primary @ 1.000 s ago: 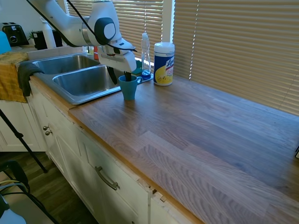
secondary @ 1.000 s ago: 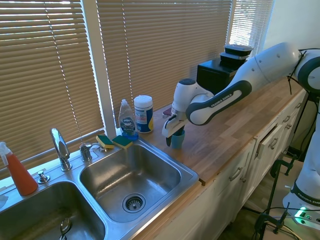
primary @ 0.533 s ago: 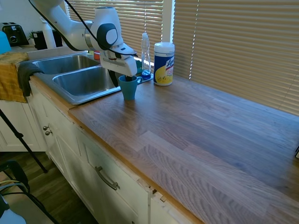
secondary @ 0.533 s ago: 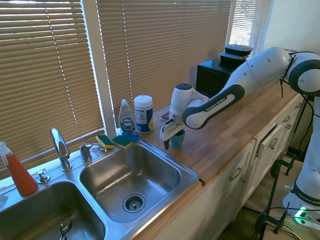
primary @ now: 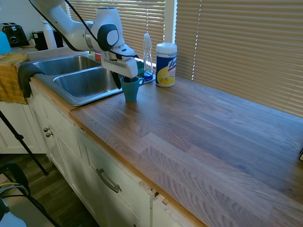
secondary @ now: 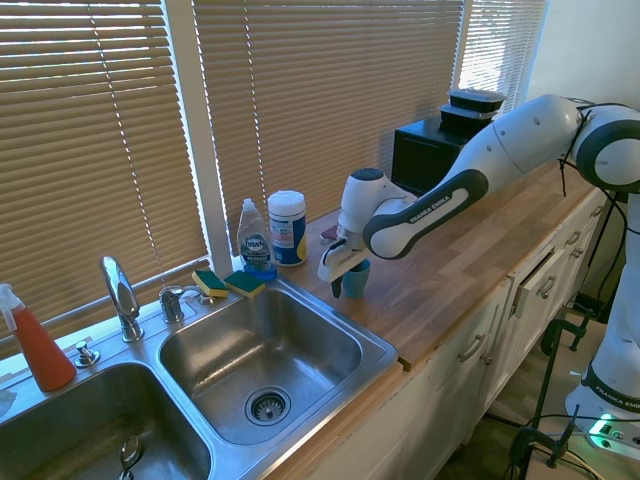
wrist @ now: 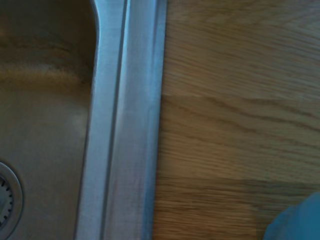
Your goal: Put the mug in the sink
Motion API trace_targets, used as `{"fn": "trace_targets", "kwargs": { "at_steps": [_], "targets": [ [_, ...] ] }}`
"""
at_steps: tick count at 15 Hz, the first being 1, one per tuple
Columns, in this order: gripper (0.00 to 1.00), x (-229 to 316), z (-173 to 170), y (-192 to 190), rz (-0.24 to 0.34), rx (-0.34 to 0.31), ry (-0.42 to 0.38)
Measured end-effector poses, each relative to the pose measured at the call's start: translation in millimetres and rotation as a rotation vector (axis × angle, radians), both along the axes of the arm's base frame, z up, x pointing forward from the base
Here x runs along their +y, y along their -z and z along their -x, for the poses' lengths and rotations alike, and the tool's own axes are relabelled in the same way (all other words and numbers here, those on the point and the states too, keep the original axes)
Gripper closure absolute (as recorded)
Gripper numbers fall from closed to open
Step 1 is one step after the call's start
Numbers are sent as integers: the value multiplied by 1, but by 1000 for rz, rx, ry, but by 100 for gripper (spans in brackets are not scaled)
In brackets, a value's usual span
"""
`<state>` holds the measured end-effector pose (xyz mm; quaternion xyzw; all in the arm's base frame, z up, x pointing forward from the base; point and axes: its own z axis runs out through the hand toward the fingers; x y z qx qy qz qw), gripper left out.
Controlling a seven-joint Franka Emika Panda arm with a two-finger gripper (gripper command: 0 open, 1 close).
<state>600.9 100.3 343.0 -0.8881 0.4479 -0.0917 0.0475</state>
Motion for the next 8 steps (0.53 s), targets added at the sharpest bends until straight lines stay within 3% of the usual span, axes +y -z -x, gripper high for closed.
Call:
{"fn": "trace_targets", "kwargs": {
  "at_steps": [8],
  "targets": [
    [100,-1,-1,-2,-2,-4,8]
  ]
}}
